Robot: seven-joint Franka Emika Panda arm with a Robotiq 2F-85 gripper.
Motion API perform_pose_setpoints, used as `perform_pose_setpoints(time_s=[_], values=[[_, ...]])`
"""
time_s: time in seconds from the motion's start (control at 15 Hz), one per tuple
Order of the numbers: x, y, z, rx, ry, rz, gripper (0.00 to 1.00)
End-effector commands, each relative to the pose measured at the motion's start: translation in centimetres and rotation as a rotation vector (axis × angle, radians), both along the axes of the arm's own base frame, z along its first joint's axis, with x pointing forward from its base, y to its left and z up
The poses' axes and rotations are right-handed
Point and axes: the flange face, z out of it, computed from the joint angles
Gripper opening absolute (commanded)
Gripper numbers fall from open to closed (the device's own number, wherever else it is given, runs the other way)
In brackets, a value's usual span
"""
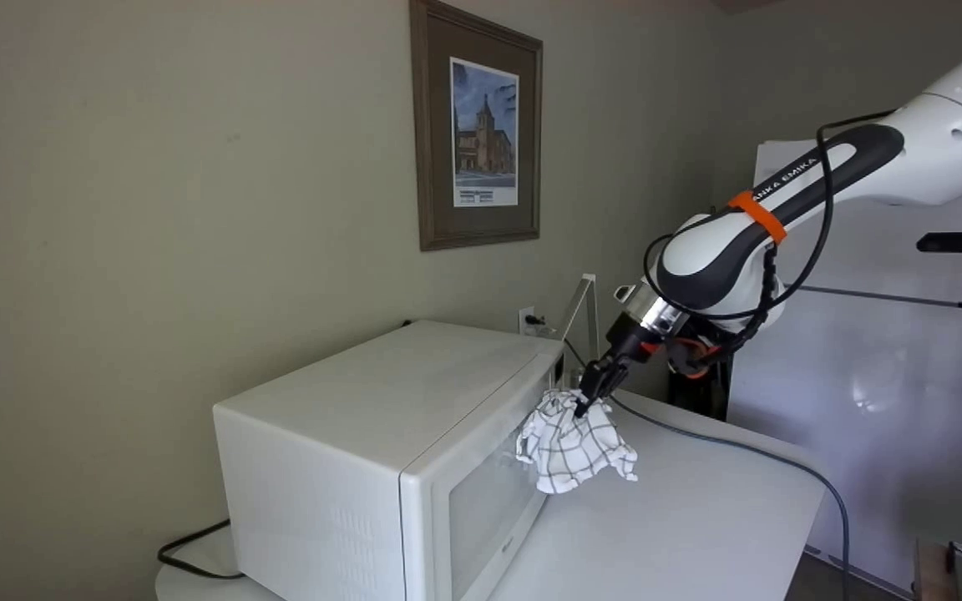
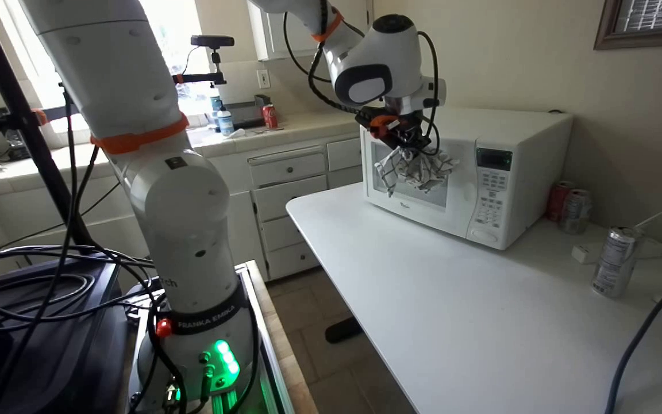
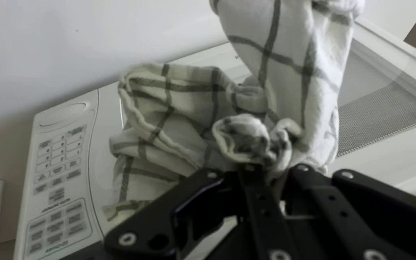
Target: Wipe the microwave with the towel
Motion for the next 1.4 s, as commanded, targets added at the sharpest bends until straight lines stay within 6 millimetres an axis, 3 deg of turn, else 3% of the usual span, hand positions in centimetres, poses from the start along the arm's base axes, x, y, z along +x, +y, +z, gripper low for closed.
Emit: perform_pose_setpoints(time_s=[0.0,0.47,0.8,1.33], values=[[2.3,1.1,-1.2,0.022,-0.026,0.030,0.03],[5.7,2.4,-2.8,-0.001,-0.135,0.020,0.03],[6.1,3.6,-3.6,0.026,-0.184,0.030,0.03],[7.0,2.9,-11.2,0.047,-0.085,0.031,0.03]])
